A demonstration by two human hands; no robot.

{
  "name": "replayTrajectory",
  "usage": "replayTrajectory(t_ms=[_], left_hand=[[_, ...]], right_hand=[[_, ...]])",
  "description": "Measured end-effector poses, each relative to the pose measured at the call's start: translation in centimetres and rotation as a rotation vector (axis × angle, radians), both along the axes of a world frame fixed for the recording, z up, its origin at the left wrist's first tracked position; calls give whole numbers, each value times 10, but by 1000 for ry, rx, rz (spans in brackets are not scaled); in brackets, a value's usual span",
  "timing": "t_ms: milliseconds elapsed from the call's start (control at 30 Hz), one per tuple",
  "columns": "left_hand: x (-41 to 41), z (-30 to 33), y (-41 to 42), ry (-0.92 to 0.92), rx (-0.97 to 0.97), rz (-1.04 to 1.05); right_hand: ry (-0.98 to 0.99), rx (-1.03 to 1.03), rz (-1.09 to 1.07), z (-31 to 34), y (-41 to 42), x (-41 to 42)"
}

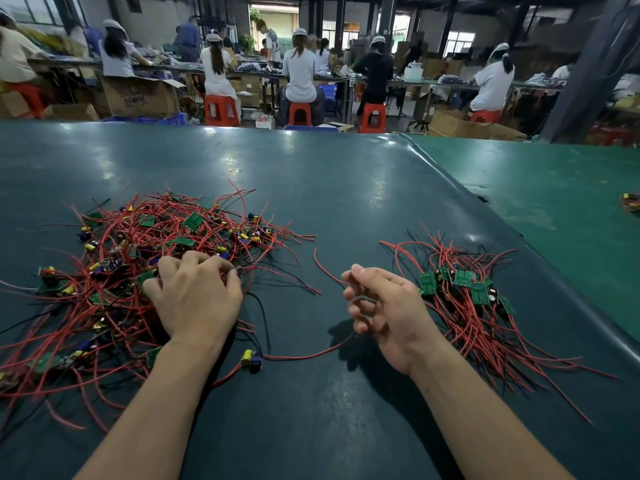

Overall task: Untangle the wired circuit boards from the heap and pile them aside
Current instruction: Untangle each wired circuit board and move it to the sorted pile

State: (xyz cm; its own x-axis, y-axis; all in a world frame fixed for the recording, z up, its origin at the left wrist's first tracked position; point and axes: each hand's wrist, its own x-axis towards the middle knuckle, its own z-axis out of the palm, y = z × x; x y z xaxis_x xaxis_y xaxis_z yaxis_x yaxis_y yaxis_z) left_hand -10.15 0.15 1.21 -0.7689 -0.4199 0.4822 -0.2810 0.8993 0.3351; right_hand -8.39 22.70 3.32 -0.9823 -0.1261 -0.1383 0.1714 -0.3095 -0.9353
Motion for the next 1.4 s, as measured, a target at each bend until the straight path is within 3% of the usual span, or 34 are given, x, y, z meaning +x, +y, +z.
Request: replayTrajectory(t_ms=[100,267,333,433,533,633,800,967,1067,1133,1267,1400], left_hand=[[-2,1,2,-88,36,-32],[-1,2,3,-158,-19,11],[1,3,4,-112,-34,17],[6,10,3,231,32,-6],[14,18,2,694,21,-117],[20,19,17,835,-51,-399],[30,11,52,717,-36,-816],[29,8,64,687,12,-927],[35,8,65,738,78,-964],[37,6,67,666,131,-986],[36,5,70,406,482,-814],[33,1,74,388,666,-863]], right_hand=[[33,82,122,-1,0,2],[98,423,438,-3,-3,12],[99,430,469,-3,-6,14],[71,289,394,-4,-10,12],[211,337,349,-4,-11,13],[367,382,327,-7,-18,14],[329,-21,223,-6,-23,10],[257,-79,-27,0,-14,3],[287,-147,-83,3,-7,2],[310,-179,-95,5,-5,2],[406,42,-80,3,-5,4],[433,168,-122,1,-10,6]])
